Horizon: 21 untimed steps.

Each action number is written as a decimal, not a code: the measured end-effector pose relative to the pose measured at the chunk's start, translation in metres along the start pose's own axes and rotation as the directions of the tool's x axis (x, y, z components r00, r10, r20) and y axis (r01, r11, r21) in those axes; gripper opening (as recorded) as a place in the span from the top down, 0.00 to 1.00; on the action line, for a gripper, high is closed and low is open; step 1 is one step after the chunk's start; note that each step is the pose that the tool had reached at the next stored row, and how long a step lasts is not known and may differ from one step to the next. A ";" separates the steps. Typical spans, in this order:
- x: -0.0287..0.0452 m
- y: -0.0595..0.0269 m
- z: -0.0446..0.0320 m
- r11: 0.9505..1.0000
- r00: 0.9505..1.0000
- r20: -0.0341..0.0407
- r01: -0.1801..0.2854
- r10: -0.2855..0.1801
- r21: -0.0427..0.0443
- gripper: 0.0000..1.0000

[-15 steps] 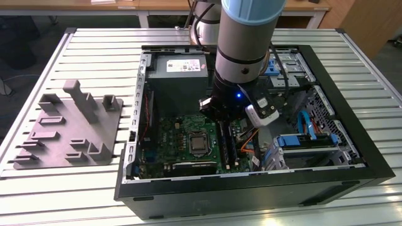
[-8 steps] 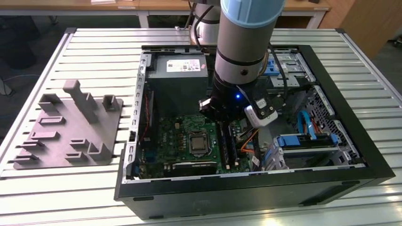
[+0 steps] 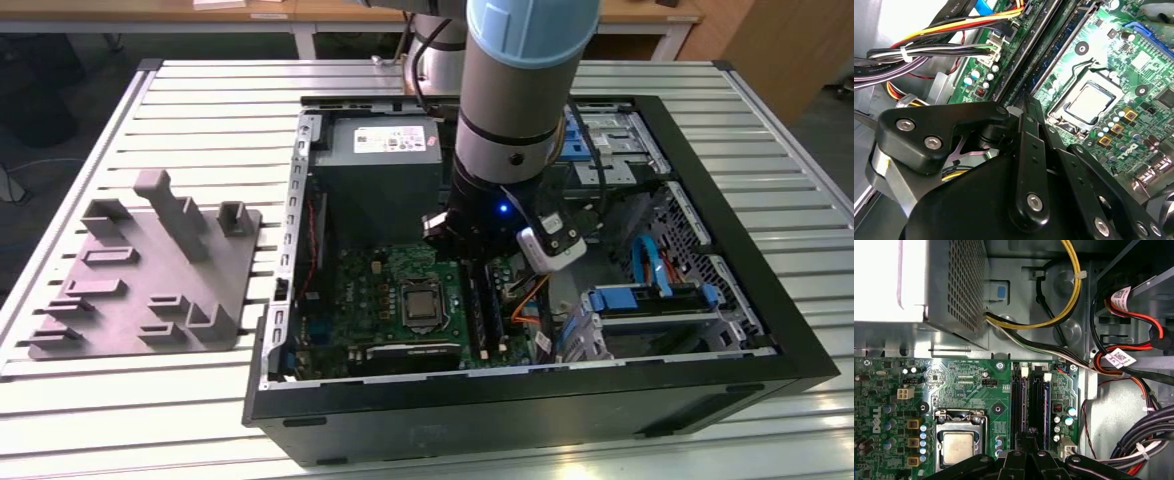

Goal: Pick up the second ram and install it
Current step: 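Press down the second ram until it locks into place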

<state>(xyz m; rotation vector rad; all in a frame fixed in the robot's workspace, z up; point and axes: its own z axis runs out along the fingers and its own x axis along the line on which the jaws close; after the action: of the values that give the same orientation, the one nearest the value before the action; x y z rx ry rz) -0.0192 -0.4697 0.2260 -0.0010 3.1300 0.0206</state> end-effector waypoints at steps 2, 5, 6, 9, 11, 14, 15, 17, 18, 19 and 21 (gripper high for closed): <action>0.0000 0.0005 0.0017 1.000 1.000 0.000 0.000 0.000 0.000 0.90; 0.0001 0.0012 0.0043 1.000 1.000 0.000 0.000 0.000 0.000 0.90; 0.0001 0.0015 0.0052 1.000 1.000 0.000 0.000 0.000 0.000 0.90; 0.0002 0.0024 0.0075 1.000 1.000 -0.001 0.000 0.000 0.002 0.90; 0.0001 0.0031 0.0097 1.000 1.000 0.000 0.000 0.000 0.001 0.90; 0.0001 0.0033 0.0111 1.000 1.000 0.000 0.000 0.000 0.000 0.90; 0.0001 0.0033 0.0111 1.000 1.000 0.000 0.000 0.000 0.000 0.90; 0.0001 0.0033 0.0108 1.000 1.000 0.000 0.000 0.000 0.000 0.90; 0.0001 0.0034 0.0105 1.000 1.000 0.000 0.000 0.000 0.000 0.90; 0.0001 0.0034 0.0099 1.000 1.000 0.000 0.000 0.000 -0.001 0.90; 0.0000 0.0038 0.0074 1.000 1.000 0.001 0.000 0.000 -0.003 0.90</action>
<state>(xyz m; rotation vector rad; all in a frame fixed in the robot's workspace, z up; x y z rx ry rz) -0.0191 -0.4658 0.2186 -0.0009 3.1289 0.0252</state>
